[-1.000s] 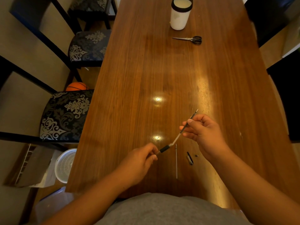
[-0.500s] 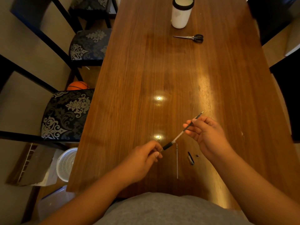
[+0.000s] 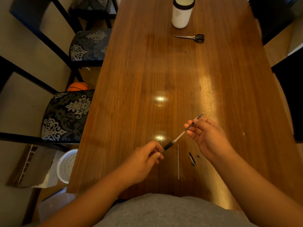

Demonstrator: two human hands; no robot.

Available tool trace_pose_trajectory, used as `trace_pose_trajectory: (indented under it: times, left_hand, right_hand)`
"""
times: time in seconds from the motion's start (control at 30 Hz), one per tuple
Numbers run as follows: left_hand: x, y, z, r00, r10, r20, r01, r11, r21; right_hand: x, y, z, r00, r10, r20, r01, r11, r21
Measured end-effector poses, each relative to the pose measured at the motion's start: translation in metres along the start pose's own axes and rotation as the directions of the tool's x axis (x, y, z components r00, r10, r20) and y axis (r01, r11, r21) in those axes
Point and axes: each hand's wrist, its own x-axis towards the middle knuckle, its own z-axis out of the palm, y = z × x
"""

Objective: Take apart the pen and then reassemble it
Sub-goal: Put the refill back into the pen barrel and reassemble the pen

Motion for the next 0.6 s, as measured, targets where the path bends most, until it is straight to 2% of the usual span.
trace_pose_trajectory:
  times: [0.23,0.47,0.6]
  left_hand:
    - [-0.0024,-0.0010,0.0005,0.999,-0.027,0.019,0.027,1.000,-0.014]
    - [-0.0023,0.0029,-0.0022,0.993,-0.070,0.094,0.087,0.977,-0.193]
    - [-0.0026,0.0055,-0.0072,0.985,-0.089,0.147,0.129,0.948,-0.291]
  right_hand:
    - [-0.0022,-0.0009,0.0011,0.996,-0.087,0.035,0.089,0.994,-0.070]
    - [-0.0016,0.0026,0.0013,0.999,-0.032,0.019,0.034,0.998,-0.059]
    - [-0.0013,0.0014,0.0006,0.998,-0.056,0.032,0.058,0.997,-0.059]
